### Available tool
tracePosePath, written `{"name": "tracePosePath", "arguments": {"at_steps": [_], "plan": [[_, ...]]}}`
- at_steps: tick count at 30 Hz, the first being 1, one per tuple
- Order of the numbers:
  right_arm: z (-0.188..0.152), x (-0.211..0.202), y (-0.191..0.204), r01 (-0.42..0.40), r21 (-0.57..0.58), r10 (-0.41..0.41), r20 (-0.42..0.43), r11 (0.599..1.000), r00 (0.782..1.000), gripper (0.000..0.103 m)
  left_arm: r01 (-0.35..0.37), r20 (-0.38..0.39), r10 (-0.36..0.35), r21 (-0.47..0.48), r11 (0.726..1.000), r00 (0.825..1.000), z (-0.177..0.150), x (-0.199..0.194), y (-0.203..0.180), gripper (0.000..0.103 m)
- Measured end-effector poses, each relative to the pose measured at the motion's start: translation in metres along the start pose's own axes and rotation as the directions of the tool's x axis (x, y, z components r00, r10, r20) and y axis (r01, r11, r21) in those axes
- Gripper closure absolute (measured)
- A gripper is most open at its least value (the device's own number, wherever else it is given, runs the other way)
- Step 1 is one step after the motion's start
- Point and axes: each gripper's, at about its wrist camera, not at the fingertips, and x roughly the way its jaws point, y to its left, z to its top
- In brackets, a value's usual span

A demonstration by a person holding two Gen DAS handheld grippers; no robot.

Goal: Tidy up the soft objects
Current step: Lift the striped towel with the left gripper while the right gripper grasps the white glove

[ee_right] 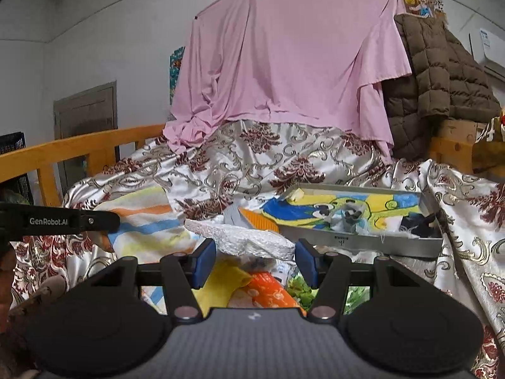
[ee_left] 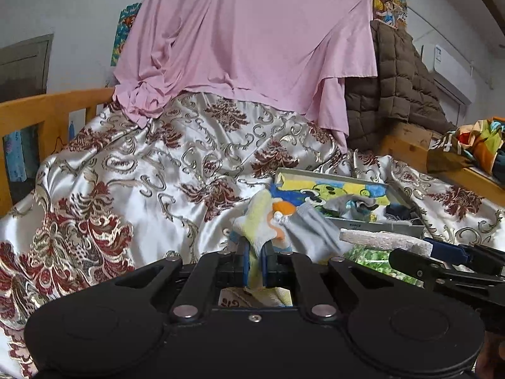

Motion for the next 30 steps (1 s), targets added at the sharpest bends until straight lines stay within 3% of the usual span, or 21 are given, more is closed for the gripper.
{"name": "tracePosePath", "arguments": {"at_steps": [13, 30], "plan": [[0.012, -0.016, -0.011, 0.029, 0.022, -0.031, 0.077, 0.999, 0.997, 0.043, 0.052, 0.095, -0.052, 0.009, 0.999, 0.994, 0.028, -0.020, -0.021, 0.096], [0.023, -0.021, -0.029, 0.057, 0.062, -0.064, 0.107, 0.996, 0.992, 0.043, 0.129, 0.157, -0.123, -0.027, 0.991, 0.980, 0.064, -0.020, -0.048, 0.096]]}}
